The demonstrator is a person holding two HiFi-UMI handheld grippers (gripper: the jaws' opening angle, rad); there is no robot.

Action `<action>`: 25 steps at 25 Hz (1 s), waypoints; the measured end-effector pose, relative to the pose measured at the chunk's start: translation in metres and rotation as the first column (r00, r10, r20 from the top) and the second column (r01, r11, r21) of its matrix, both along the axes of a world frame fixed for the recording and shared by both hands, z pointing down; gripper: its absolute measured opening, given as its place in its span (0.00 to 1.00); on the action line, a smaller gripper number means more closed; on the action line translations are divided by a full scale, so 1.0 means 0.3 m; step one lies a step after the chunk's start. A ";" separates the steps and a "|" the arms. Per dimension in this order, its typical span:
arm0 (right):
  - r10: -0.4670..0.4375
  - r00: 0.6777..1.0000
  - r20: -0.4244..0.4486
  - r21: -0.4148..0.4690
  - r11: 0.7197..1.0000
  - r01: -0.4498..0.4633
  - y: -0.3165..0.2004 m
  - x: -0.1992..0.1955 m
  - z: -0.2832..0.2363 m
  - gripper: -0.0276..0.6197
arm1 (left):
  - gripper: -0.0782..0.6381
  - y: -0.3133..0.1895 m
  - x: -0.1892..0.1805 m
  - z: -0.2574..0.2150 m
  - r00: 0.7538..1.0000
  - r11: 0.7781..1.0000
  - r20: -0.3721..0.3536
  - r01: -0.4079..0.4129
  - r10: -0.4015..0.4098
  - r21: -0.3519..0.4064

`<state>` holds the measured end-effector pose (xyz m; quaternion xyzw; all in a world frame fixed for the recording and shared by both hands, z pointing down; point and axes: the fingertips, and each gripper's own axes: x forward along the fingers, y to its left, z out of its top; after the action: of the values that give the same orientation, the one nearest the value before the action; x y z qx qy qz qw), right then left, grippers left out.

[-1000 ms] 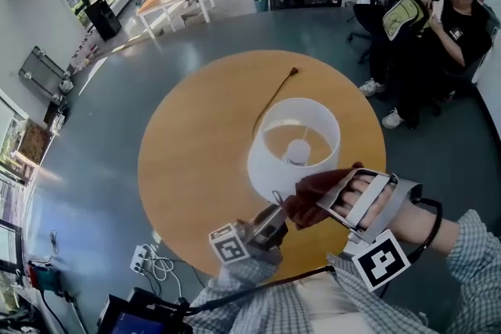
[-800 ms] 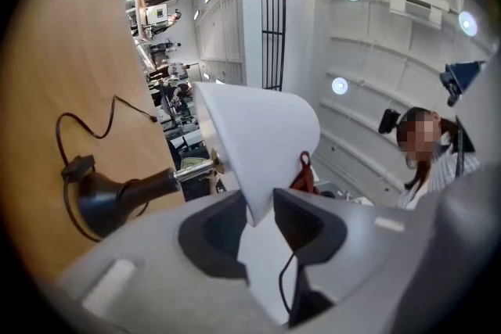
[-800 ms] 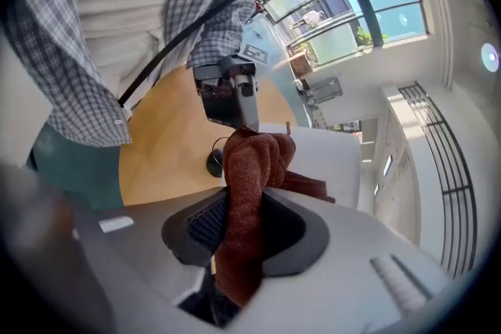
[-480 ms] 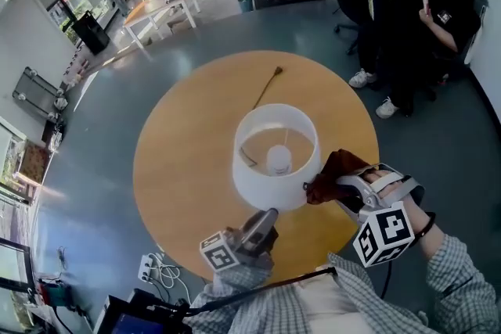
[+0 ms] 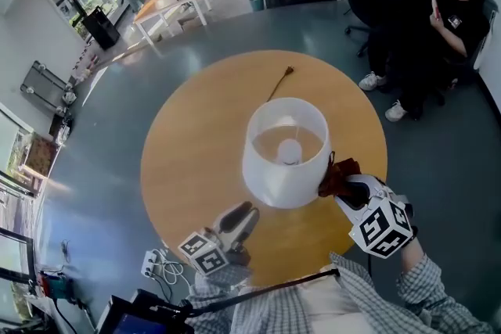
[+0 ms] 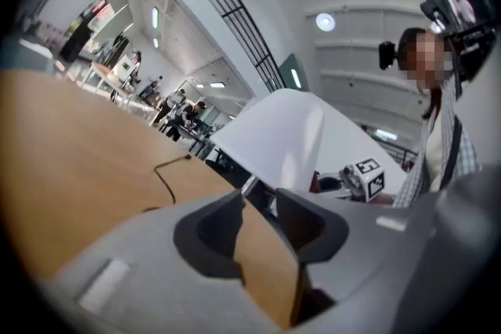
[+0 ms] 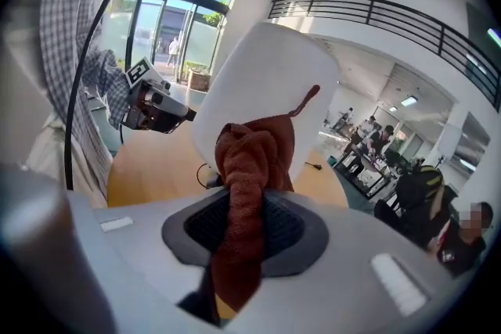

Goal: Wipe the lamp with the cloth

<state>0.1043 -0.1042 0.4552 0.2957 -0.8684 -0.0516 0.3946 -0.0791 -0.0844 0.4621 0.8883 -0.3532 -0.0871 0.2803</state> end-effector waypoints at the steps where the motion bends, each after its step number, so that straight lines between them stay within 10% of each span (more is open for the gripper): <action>1: 0.013 1.000 0.024 -0.014 1.000 -0.013 -0.001 0.001 0.003 0.20 | 0.29 -0.010 -0.026 -0.029 0.998 0.999 0.064 0.003 -0.005 0.036; 4: 0.041 0.997 0.066 -0.040 0.998 -0.039 -0.018 0.011 0.011 0.20 | 0.32 -0.057 -0.063 -0.144 0.963 0.986 0.268 -0.051 0.007 0.156; 7: 0.055 0.994 0.096 -0.057 0.997 -0.049 -0.033 0.004 0.020 0.20 | 0.35 -0.073 -0.036 -0.250 0.865 0.937 0.494 -0.241 0.089 0.252; 12: 0.059 0.993 0.105 -0.051 0.997 -0.054 -0.049 -0.010 0.036 0.20 | 0.42 -0.087 0.034 -0.373 0.595 0.786 0.791 -0.553 0.142 0.275; 19: 0.053 0.994 0.093 -0.047 0.998 -0.049 -0.048 -0.019 0.039 0.20 | 0.47 -0.080 0.141 -0.473 0.169 0.570 0.973 -0.820 0.156 0.050; 25: 0.049 0.994 0.100 -0.052 0.998 -0.044 -0.059 -0.013 0.047 0.20 | 0.47 -0.135 0.238 -0.449 -0.023 0.470 0.990 -0.879 0.141 -0.087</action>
<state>0.1005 -0.1219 0.4692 0.3084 -0.8810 -0.0058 0.3587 -0.0076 -0.1249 0.3274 0.8380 0.0047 0.4707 -0.2759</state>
